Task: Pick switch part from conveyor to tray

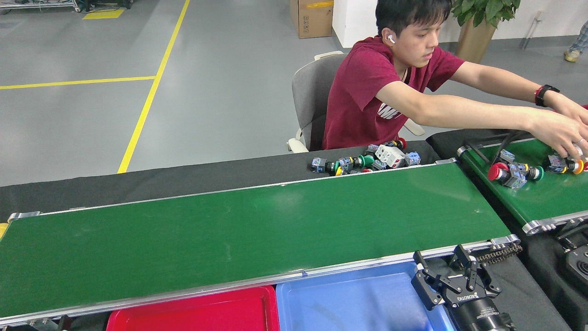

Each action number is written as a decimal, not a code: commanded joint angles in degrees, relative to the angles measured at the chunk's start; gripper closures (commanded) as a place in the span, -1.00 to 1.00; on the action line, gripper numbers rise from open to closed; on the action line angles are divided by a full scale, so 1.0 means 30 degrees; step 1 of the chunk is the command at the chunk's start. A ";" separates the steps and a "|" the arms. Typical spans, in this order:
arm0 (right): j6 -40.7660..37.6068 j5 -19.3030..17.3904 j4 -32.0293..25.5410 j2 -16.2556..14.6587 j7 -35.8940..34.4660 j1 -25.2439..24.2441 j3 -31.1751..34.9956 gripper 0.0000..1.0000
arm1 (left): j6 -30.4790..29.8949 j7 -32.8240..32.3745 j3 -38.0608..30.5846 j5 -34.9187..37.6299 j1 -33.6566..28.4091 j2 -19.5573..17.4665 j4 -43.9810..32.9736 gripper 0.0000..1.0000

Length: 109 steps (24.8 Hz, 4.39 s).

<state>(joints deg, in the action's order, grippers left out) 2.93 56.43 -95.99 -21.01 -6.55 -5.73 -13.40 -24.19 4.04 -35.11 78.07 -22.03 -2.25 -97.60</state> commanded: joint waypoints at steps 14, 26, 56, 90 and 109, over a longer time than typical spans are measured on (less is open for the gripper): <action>0.1425 0.0058 -0.0141 0.0059 -0.0073 0.0181 0.0100 -0.98 | 0.0152 0.0032 0.0015 -0.0007 0.0137 -0.0245 -0.0015 -1.00; 0.6874 0.0028 0.3199 0.0234 0.1392 0.4253 -0.2888 -0.98 | 0.0093 0.0032 0.0074 0.0022 0.0167 -0.0274 -0.0015 -1.00; 0.3505 -0.0763 1.1637 0.2959 0.1363 1.1021 -0.4060 0.68 | 0.0152 0.0032 0.0748 0.0022 0.0547 -0.0303 0.0044 -0.99; -0.0685 -0.0645 0.2818 0.3486 0.4937 0.9058 -0.7956 -0.89 | 0.0181 0.0032 0.1128 0.0022 0.0460 -0.0274 0.0366 -1.00; 0.1395 0.0351 -0.0639 -0.0088 -0.0043 -0.1841 0.1301 -0.91 | 0.0240 0.0032 0.0982 0.0022 0.0430 -0.0274 0.0396 -1.00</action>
<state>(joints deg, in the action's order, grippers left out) 6.38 57.29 -96.87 -20.63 -4.99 -11.29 -9.84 -23.59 3.90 -31.83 78.07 -20.71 -2.47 -95.91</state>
